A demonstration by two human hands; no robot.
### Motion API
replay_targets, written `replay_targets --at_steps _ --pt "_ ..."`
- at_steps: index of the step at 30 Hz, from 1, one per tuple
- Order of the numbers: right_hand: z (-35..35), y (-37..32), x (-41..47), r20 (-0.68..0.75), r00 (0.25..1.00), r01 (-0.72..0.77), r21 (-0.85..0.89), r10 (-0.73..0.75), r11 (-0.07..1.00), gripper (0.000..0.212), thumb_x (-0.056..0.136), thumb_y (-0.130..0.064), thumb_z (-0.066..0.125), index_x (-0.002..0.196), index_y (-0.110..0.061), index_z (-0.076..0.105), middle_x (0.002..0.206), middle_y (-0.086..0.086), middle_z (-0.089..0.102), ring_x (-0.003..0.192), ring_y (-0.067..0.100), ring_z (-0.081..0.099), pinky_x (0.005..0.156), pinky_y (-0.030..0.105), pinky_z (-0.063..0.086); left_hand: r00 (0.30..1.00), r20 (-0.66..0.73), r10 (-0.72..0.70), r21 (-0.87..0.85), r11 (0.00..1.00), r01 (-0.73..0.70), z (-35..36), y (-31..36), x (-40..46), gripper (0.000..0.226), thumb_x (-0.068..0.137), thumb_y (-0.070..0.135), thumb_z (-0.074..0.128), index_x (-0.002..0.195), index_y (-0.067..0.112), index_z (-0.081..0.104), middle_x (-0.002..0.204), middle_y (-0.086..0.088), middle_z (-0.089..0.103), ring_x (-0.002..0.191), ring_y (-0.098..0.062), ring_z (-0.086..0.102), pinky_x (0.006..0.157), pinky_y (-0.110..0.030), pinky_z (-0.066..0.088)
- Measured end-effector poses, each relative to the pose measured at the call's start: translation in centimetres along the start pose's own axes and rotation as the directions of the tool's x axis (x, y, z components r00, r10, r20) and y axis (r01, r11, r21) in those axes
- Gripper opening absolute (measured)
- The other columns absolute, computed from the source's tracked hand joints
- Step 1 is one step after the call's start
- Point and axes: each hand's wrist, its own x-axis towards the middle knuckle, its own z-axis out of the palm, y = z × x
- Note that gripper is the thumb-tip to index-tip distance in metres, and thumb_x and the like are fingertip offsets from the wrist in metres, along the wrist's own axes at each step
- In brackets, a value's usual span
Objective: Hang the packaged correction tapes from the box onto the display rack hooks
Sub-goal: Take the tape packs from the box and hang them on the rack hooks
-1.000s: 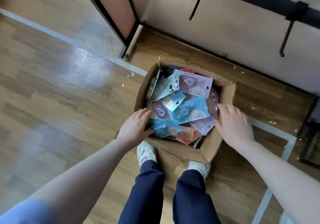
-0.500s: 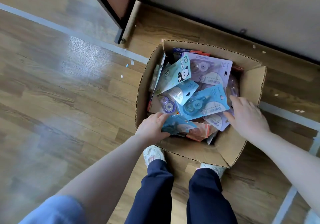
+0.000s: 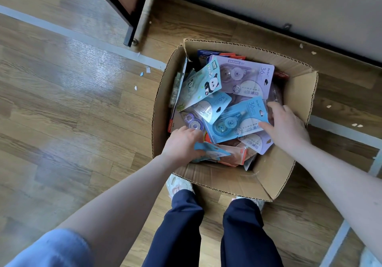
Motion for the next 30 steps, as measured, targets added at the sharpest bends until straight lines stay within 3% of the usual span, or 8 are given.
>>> replay_targets --at_steps 6,11,14,17,24,30 --pt "0.1 0.0 0.2 -0.048 0.999 -0.019 0.082 0.023 0.996 0.046 0.083 -0.026 0.068 0.122 -0.017 0.044 0.120 0.010 0.054 0.106 0.032 0.054 0.079 0.041 0.046 0.994 0.036 0.100 0.132 0.986 -0.104 -0.3 1.0 0.5 0.045 0.083 0.046 0.061 0.119 0.022 0.048 0.105 0.003 0.060 0.103 -0.021 0.048 0.080 -0.028 0.031" --pt "0.4 0.0 0.2 -0.080 0.997 -0.006 0.073 0.012 0.997 0.041 0.082 -0.026 0.070 0.115 -0.017 0.047 0.115 0.008 0.056 0.101 0.029 0.056 0.074 0.038 0.047 0.979 0.103 0.177 0.247 0.949 -0.198 -0.3 2.1 0.8 0.029 0.090 0.043 0.051 0.112 0.026 0.062 0.107 0.001 0.057 0.103 -0.021 0.046 0.075 -0.027 0.026" --pt "0.5 -0.1 0.2 -0.102 0.995 0.014 0.061 -0.008 0.998 0.043 0.082 -0.026 0.070 0.118 -0.017 0.049 0.117 0.008 0.053 0.101 0.030 0.055 0.073 0.037 0.045 0.977 0.075 0.201 0.188 0.959 -0.212 0.0 2.7 0.7 0.023 0.092 0.030 0.051 0.107 0.019 0.065 0.105 -0.005 0.058 0.098 -0.026 0.051 0.070 -0.030 0.031" --pt "0.6 -0.1 0.3 -0.136 0.991 0.007 0.081 0.004 0.997 0.035 0.080 -0.027 0.071 0.108 -0.016 0.053 0.113 0.007 0.053 0.096 0.029 0.056 0.071 0.036 0.045 0.972 0.008 0.237 0.119 0.964 -0.236 0.1 2.8 0.4 0.018 0.090 0.019 0.052 0.095 0.014 0.068 0.095 -0.009 0.061 0.088 -0.030 0.056 0.061 -0.030 0.031" --pt "-0.1 -0.1 -0.3 -0.074 0.997 0.027 0.130 -0.018 0.991 0.025 0.083 -0.028 0.068 0.083 -0.017 0.046 0.083 0.000 0.057 0.080 0.025 0.057 0.059 0.033 0.045 0.988 -0.001 0.153 0.125 0.981 -0.152 -1.6 2.1 -0.4 0.019 0.093 0.027 0.047 0.096 0.019 0.064 0.098 0.002 0.060 0.092 -0.021 0.056 0.068 -0.030 0.044" --pt "-2.9 -1.1 -1.6 -0.064 0.995 0.085 0.152 -0.076 0.985 0.013 0.087 -0.027 0.064 0.095 -0.018 0.061 0.083 0.000 0.060 0.079 0.024 0.056 0.057 0.028 0.038 0.991 -0.071 0.113 0.107 0.989 -0.106 -4.3 2.4 -1.5 0.019 0.091 0.030 0.050 0.096 0.019 0.064 0.099 0.000 0.061 0.093 -0.022 0.057 0.069 -0.031 0.043"
